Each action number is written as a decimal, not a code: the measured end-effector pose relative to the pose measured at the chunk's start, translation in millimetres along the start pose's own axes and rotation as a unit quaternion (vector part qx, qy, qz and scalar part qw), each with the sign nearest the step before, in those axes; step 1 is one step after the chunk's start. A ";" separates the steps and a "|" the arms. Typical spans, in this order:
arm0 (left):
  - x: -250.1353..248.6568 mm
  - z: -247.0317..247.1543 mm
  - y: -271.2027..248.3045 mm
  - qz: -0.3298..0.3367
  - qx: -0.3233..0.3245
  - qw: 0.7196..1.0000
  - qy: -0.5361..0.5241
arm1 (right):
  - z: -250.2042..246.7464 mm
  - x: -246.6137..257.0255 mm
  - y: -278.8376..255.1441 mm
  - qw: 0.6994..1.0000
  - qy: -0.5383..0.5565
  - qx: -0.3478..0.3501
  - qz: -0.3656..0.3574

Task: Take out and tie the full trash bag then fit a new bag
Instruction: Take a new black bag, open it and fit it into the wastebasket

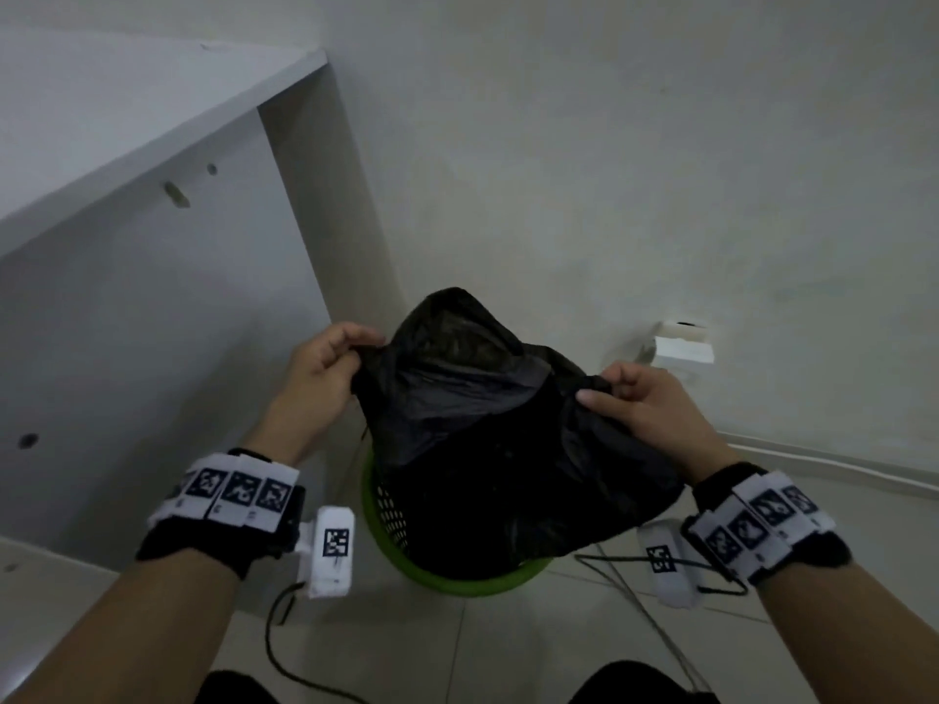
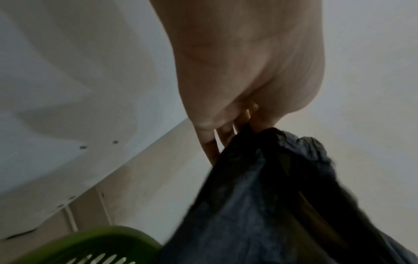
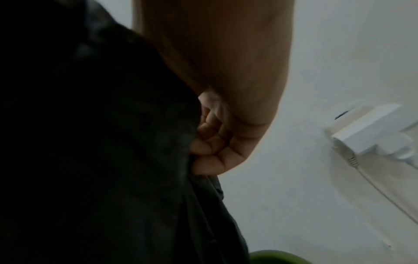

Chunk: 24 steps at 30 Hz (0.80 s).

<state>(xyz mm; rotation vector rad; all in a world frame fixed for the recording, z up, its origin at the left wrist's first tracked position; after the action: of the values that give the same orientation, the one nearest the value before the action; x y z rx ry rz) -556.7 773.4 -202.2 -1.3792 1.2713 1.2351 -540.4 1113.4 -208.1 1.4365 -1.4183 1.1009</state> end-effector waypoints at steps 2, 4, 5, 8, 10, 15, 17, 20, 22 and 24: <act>-6.9 10.4 -4.5 -0.045 0.036 0.996 -0.061 | 7.8 0.1 -3.6 0.998 -0.002 0.017 -0.053; -5.6 26.3 -9.8 -0.066 0.102 0.992 -0.020 | 21.0 -1.3 -6.0 0.993 -0.042 0.042 -0.104; -5.6 34.4 -13.7 -0.069 0.118 0.990 0.028 | 26.5 -2.9 -6.5 0.988 -0.076 0.052 -0.127; 6.4 32.7 -12.0 -0.044 0.098 0.980 0.168 | 19.5 -10.4 -8.2 0.970 -0.179 0.057 -0.155; 15.8 10.2 -5.9 -0.054 0.038 0.987 0.147 | -4.4 -21.8 -11.1 0.959 -0.243 0.040 -0.142; 32.2 -46.6 2.7 -0.133 -0.126 0.982 0.039 | -51.1 -39.4 -29.1 0.956 -0.284 -0.031 -0.074; 33.5 -42.3 1.3 -0.117 -0.158 0.981 0.007 | -45.2 -43.0 -30.6 0.961 -0.266 -0.036 -0.067; 5.3 -12.9 -23.8 0.087 -0.193 0.974 0.077 | -28.4 -45.3 -24.7 0.974 -0.214 -0.037 -0.059; -17.6 17.3 -51.1 0.277 -0.151 0.926 0.207 | -16.5 -43.9 -17.5 0.983 -0.173 -0.037 -0.045; -19.3 53.5 -74.4 0.344 -0.004 0.892 0.293 | -4.7 -38.5 -14.0 0.990 -0.135 -0.025 -0.035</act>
<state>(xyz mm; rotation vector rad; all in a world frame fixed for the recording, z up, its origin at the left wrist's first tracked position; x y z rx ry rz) -488.3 836.4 -192.1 -1.4056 2.3277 1.3024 -526.0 1129.3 -243.3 1.6336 -1.5562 0.8449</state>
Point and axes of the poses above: each hand's wrist, its own y-axis towards the middle knuckle, its own z-axis out of the palm, x = y × z, the point moved 1 cm from there along y, towards the middle knuckle, and after that the axes turned 2 degrees about -z, right-handed, at the moved point
